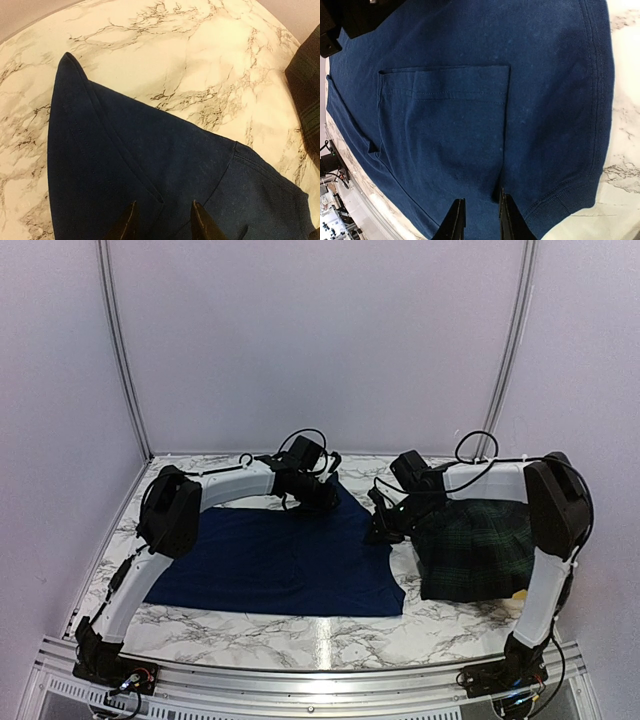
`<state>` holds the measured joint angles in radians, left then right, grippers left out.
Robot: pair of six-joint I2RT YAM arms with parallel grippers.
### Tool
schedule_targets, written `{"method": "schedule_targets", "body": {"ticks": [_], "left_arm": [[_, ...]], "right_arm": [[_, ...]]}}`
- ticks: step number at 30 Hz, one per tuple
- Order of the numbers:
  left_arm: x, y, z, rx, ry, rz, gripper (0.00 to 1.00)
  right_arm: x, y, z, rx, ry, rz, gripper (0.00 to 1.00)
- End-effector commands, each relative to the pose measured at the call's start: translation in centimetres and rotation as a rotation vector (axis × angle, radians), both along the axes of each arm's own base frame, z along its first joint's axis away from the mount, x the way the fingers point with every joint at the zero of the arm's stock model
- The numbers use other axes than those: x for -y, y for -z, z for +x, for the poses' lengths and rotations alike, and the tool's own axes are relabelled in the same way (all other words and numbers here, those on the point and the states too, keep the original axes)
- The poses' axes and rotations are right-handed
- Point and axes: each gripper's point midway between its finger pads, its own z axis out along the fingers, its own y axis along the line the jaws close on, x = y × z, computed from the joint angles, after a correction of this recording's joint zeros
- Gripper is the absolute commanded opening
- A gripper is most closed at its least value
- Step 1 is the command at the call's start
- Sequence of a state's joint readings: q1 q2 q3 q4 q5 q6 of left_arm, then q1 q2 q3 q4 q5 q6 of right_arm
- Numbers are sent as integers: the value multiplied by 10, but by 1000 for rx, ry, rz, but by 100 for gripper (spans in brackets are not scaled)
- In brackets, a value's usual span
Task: Fold and stack the mixed laundry pile
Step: Smooth out the 1/3-folded T-shirt at the center of the board.
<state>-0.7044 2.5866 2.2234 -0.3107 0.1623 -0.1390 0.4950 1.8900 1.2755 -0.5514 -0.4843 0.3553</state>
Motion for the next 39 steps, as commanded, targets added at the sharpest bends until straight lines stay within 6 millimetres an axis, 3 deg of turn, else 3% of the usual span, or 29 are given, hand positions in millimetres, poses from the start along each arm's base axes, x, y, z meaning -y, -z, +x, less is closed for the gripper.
{"method": "schedule_targets", "body": {"ticks": [1, 9, 11, 14, 22, 26, 31, 39], "left_arm": [[8, 13, 0, 0, 19, -9, 35], [7, 29, -2, -30, 17, -3, 27], [7, 30, -1, -35, 10, -8, 22], [8, 24, 3, -42, -3, -38, 9], [2, -3, 14, -58, -37, -128, 4], [-13, -21, 31, -50, -100, -168, 0], [-46, -38, 59, -33, -201, -208, 0], [-103, -35, 85, -41, -354, -209, 0]], "right_arm": [[2, -10, -4, 9, 0, -7, 20], [5, -9, -8, -1, 7, -15, 20], [5, -9, -9, -3, 6, -17, 20], [4, -7, -12, -10, -2, -18, 19], [0, 26, -52, -106, -23, -52, 15], [11, 47, -62, -155, -5, -104, 13], [18, 56, -68, -175, -4, -131, 13], [25, 61, -73, -190, -4, -151, 13]]}}
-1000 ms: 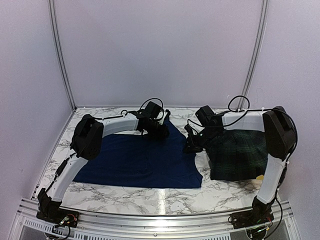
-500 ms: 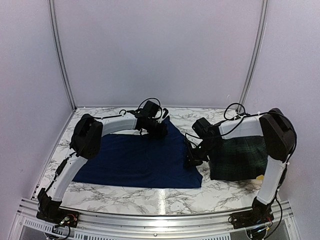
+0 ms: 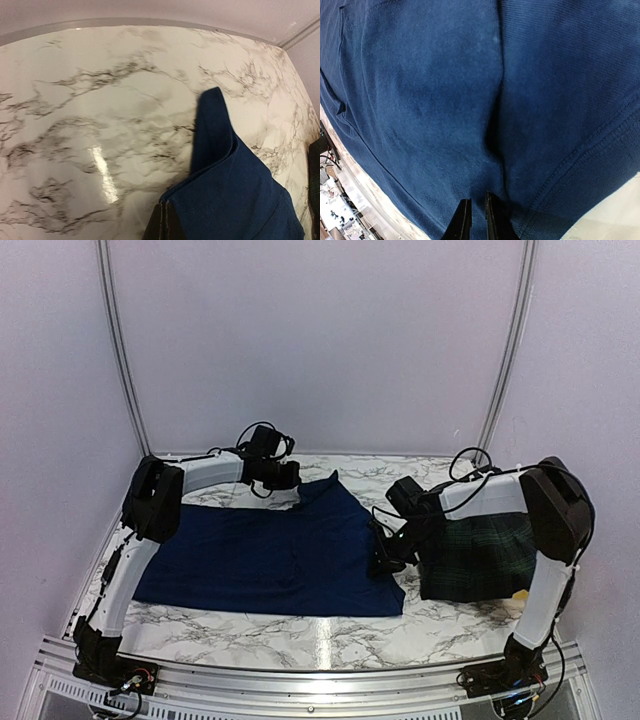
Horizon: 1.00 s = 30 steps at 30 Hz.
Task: Fold and stack the mixed laundry pile
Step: Smooth out the 1/3-folded T-shirt at the center of the board.
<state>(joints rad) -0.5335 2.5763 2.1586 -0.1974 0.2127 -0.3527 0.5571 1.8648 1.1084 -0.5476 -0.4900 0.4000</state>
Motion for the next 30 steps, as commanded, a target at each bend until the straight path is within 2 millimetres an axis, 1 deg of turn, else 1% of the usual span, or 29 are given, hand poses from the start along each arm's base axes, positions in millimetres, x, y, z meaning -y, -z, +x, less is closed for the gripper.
{"method": "schedule_targets", "body": {"ticks": [1, 5, 7, 9, 10, 11, 12, 13, 15, 16, 17, 18, 21, 23, 25, 26, 27, 28, 30], "left_arm": [[-30, -34, 18, 51, -106, -33, 0], [-57, -35, 31, 53, -175, -35, 0], [-66, -34, 37, 49, -192, -40, 0], [-70, -34, 40, 45, -190, -50, 0], [-72, -34, 42, 40, -190, -53, 6], [-75, -34, 43, 36, -193, -49, 17], [-78, -37, 42, 35, -197, -44, 34], [-82, -46, 42, 41, -205, -43, 46], [-96, -58, 39, 47, -230, -38, 65], [-107, -62, 36, 47, -248, -28, 74], [-119, -63, 31, 37, -265, -18, 80], [-131, -70, 29, 38, -277, -19, 84], [-170, -77, 14, 8, -320, 10, 88], [-199, -80, -1, -17, -357, 34, 92], [-226, -76, -19, -59, -387, 53, 98], [-239, -72, -29, -94, -402, 63, 99], [-253, -66, -38, -132, -420, 70, 99], [-265, -61, -47, -168, -432, 72, 99], [-284, -53, -65, -223, -450, 78, 99]], "right_arm": [[20, 22, -12, -44, 18, -91, 13], [26, 26, -16, -54, 17, -103, 12], [30, 27, -17, -58, 16, -112, 12], [34, 28, -18, -59, 18, -117, 12], [37, 29, -17, -58, 22, -121, 12], [40, 29, -16, -57, 25, -127, 12], [44, 30, -14, -56, 28, -132, 12], [48, 31, -11, -56, 35, -135, 12], [55, 30, -2, -44, 42, -141, 12], [60, 30, 4, -34, 47, -150, 13], [64, 29, 9, -23, 46, -160, 13], [67, 29, 15, -13, 41, -171, 13], [76, 25, 29, 11, 30, -190, 13], [80, 22, 39, 28, 28, -188, 13], [72, 11, 47, 55, -3, -137, 16], [63, 1, 53, 77, -26, -93, 18], [54, -12, 58, 102, -46, -45, 21], [43, -32, 69, 151, -65, 8, 28], [29, -64, 88, 228, -75, 72, 37]]}}
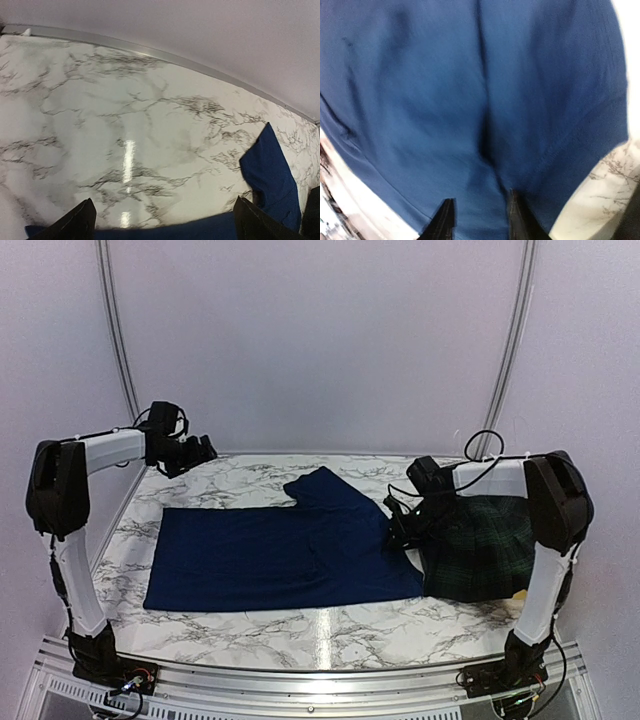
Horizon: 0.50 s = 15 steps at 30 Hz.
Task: Fold and stack the mixed laundry pile
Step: Smooth out the 1/3-folded T-shirt at the center of the board.
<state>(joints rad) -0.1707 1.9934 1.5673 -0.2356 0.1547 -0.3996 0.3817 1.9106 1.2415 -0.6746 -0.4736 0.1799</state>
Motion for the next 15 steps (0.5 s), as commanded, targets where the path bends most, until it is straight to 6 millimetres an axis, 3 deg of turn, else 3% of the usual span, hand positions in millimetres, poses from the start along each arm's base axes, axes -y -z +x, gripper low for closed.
{"method": "schedule_targets", "body": {"ticks": [1, 4, 6, 9, 15], "left_arm": [[-38, 38, -51, -193, -22, 19, 99], [-58, 44, -69, -221, -51, 45, 99], [-68, 53, -78, -252, -73, 46, 99], [-84, 64, -85, -289, -113, 48, 95], [-110, 74, -88, -331, -164, 87, 85]], "right_arm": [[-27, -66, 44, 183, -78, 121, 41], [-37, -90, 78, 265, -67, 137, 44], [-41, -91, 103, 294, -44, 124, 44], [-47, -89, 138, 330, -4, 99, 45], [-51, -66, 193, 359, 59, 37, 45]]}}
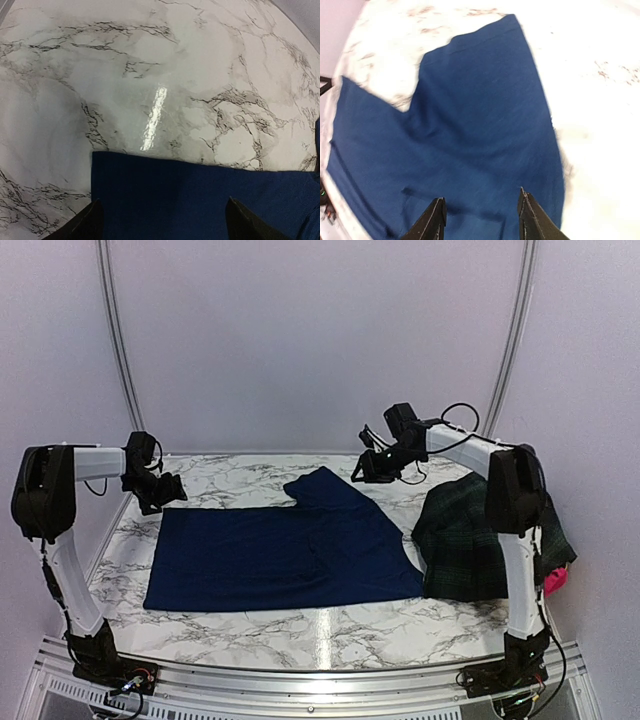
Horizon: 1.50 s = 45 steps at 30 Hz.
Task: Fold and stack the mixed laundry pile
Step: Smooth out the 1/3-folded T-shirt at the center of the board, then fold the 1/3-folded T-shirt at the center of the board.
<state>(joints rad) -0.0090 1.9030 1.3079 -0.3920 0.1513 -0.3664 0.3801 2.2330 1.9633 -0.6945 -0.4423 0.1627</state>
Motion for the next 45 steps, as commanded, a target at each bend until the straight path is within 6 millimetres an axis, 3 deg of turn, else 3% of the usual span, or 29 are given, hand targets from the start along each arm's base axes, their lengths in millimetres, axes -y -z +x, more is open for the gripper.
{"method": "schedule_targets", "body": {"ticks": [1, 7, 14, 19, 29, 33, 37, 45], "left_arm": [[-21, -4, -4, -22, -20, 38, 83], [-17, 2, -4, -37, 9, 27, 77], [-17, 5, -3, -42, 30, 34, 76], [-19, 8, -3, -49, 38, 49, 76], [-21, 11, -8, -70, 39, 64, 74], [-22, 16, -10, -84, 40, 72, 70], [-21, 21, -14, -100, 51, 71, 66], [-23, 37, -12, -127, 77, 90, 58]], "right_arm": [[9, 29, 33, -11, 74, -69, 45], [10, 61, 58, 16, 89, -126, 44], [17, 92, 70, 43, 98, -212, 44], [13, 103, 76, 70, 91, -259, 44], [-8, 141, 47, 38, 11, -370, 38], [-8, 152, 42, 24, 4, -395, 25], [-7, 150, 45, 18, 9, -379, 0], [13, 107, 70, 41, 99, -261, 0]]}}
